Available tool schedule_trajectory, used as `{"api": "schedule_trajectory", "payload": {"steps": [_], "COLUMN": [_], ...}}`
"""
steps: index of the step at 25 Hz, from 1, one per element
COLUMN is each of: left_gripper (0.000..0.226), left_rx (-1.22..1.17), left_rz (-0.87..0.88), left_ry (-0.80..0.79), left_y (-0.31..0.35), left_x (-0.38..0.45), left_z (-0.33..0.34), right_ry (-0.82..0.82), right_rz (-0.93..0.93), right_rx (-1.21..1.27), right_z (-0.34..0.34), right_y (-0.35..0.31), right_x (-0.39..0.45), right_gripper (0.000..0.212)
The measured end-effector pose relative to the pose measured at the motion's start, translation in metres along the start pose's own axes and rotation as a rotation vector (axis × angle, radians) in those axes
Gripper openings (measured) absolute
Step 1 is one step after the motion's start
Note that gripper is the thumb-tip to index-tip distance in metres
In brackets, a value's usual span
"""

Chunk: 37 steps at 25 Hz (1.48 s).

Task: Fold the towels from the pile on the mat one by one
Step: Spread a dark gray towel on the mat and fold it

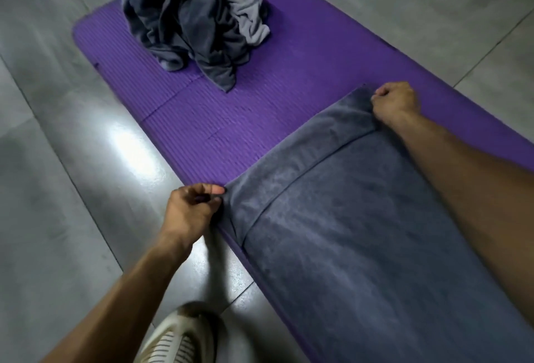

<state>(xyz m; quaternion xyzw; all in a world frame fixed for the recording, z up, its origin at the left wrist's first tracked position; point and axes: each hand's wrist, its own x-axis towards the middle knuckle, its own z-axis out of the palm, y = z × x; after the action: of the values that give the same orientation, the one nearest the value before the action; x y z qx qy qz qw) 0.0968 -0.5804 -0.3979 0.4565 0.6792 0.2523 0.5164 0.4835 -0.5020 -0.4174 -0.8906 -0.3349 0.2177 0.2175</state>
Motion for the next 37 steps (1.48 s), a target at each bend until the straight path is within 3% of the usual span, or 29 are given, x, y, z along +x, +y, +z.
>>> {"api": "schedule_trajectory", "payload": {"steps": [3,5,6,8,11,14,17,19,21,23,27,30,33,35,37], "left_gripper": [0.031,0.018,0.012,0.042,0.065,0.081,0.076,0.074,0.066,0.044,0.034,0.035,0.035,0.037,0.041], "left_rx": [0.097,0.323,0.530,0.907,1.161,1.247,1.303,1.302,1.221,1.174,1.175,1.146,1.170,1.255,1.318], "left_rz": [0.092,0.294,0.460,0.634,0.595,0.578,0.587,0.568,0.602,0.639,0.653,0.686,0.733,0.727,0.728], "left_ry": [0.029,0.068,0.053,-0.058,-0.161,-0.204,-0.279,-0.324,-0.304,-0.209,-0.123,-0.105,-0.108,-0.124,-0.133], "left_y": [-0.001,-0.005,-0.007,-0.010,-0.009,-0.014,-0.019,-0.023,-0.025,-0.020,-0.019,-0.020,-0.020,-0.017,-0.017], "left_x": [0.006,0.010,0.009,0.001,-0.013,-0.013,-0.013,-0.016,-0.019,-0.027,-0.035,-0.034,-0.033,-0.033,-0.032], "left_z": [-0.005,-0.008,-0.008,0.001,0.017,0.019,0.015,0.014,0.015,0.017,0.022,0.023,0.023,0.024,0.024], "right_ry": [0.053,0.063,0.077,0.120,0.095,-0.094,-0.169,-0.124,0.107,0.208,-0.046,-0.101,0.025,0.144,0.258], "right_rz": [0.080,0.022,-0.055,-0.258,-0.414,-0.274,-0.192,-0.184,-0.195,-0.061,0.290,0.303,0.317,0.282,0.128], "right_rx": [0.309,0.317,0.259,0.044,-0.226,-0.412,-0.402,-0.369,-0.367,-0.145,0.610,0.838,0.962,0.867,0.414], "right_z": [0.001,-0.003,-0.005,0.000,0.021,0.029,0.015,0.006,0.003,0.005,0.003,-0.006,-0.007,-0.007,-0.003], "right_y": [0.002,-0.003,-0.006,-0.003,0.004,0.023,0.037,0.034,0.029,0.021,0.007,0.000,0.004,0.007,0.009], "right_x": [0.012,0.005,-0.004,-0.026,-0.069,-0.066,-0.039,-0.034,-0.042,-0.052,-0.058,-0.059,-0.059,-0.058,-0.063], "right_gripper": [0.021,0.018,0.011,0.029,0.045,0.060,0.062,0.063,0.056,0.039,0.004,0.012,0.012,0.027,0.037]}}
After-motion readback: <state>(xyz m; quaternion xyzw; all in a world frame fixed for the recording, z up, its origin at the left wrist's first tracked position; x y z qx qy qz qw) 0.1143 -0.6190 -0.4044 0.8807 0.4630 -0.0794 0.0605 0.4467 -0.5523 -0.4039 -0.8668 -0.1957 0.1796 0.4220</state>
